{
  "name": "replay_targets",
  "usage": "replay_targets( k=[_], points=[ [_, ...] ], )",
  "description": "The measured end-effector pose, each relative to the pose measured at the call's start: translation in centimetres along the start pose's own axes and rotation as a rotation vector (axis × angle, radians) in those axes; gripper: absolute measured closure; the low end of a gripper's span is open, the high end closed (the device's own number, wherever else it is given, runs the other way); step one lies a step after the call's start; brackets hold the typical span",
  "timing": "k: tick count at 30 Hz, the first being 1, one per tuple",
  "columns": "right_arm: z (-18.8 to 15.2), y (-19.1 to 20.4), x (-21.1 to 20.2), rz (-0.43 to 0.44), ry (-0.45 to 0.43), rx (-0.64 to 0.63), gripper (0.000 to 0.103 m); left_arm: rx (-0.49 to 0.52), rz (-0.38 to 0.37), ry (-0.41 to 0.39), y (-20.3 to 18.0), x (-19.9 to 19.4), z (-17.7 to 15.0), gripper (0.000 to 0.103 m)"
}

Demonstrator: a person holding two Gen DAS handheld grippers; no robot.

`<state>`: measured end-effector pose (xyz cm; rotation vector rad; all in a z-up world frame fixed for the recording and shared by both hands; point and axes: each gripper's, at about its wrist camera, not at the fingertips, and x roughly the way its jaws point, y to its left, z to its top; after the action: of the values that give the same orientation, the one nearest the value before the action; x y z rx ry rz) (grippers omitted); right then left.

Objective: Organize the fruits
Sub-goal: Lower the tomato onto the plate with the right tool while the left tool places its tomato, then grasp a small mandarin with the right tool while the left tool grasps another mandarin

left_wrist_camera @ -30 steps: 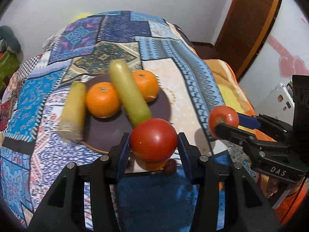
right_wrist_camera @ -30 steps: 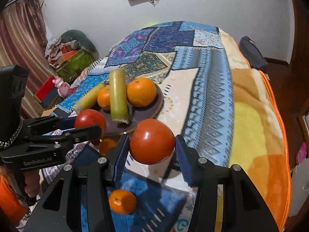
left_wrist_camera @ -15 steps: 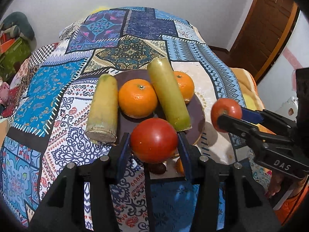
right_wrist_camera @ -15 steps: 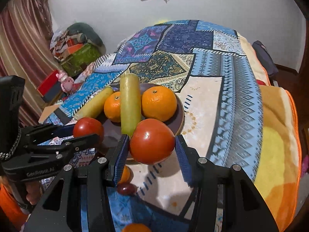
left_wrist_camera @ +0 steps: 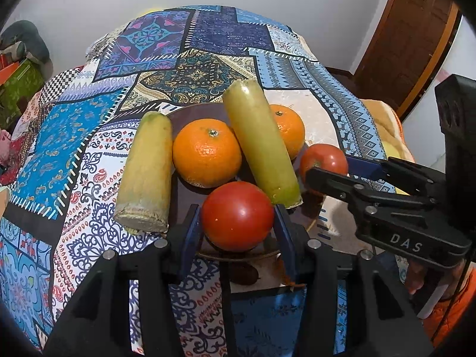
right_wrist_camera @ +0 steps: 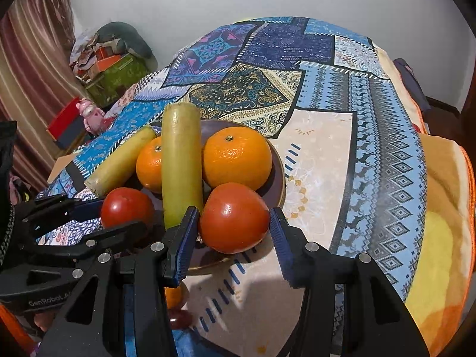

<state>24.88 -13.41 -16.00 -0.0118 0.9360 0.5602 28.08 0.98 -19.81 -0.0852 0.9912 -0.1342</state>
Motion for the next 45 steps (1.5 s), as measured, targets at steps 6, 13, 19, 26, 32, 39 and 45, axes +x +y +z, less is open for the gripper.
replay_targets(
  k=[6,13,19,26,32,39,45],
  points=[
    [-0.1,0.3,0.3,0.001,0.01,-0.009,0.058,-0.024,-0.006,0.017,0.4,0.7,0.1,0.055],
    [0.1,0.5,-0.2,-0.003,-0.008,-0.008,0.057,-0.019,0.006,-0.002,0.1,0.1,-0.1,0.054],
    [0.5,1.0,-2.1,-0.006,-0.05,-0.02,0.057,-0.008,0.004,-0.027,-0.3,-1.5,0.1,0.053],
    [0.0,1.6,-5.3,-0.024,-0.103,-0.032,0.056,-0.004,0.001,-0.071,-0.7,-4.8,-0.3,0.052],
    [-1.5,2.1,-7.9,-0.045,-0.136,-0.042,0.051,0.01,0.005,-0.103,-1.0,-7.9,-1.9,0.047],
    [-5.3,2.2,-8.4,-0.053,-0.083,-0.033,0.05,0.03,0.005,-0.072,-1.5,-8.8,-4.2,0.046],
    [-8.4,2.3,-7.6,-0.036,-0.01,-0.003,0.05,0.037,-0.012,-0.033,-2.3,-8.1,-6.0,0.046]
  ],
)
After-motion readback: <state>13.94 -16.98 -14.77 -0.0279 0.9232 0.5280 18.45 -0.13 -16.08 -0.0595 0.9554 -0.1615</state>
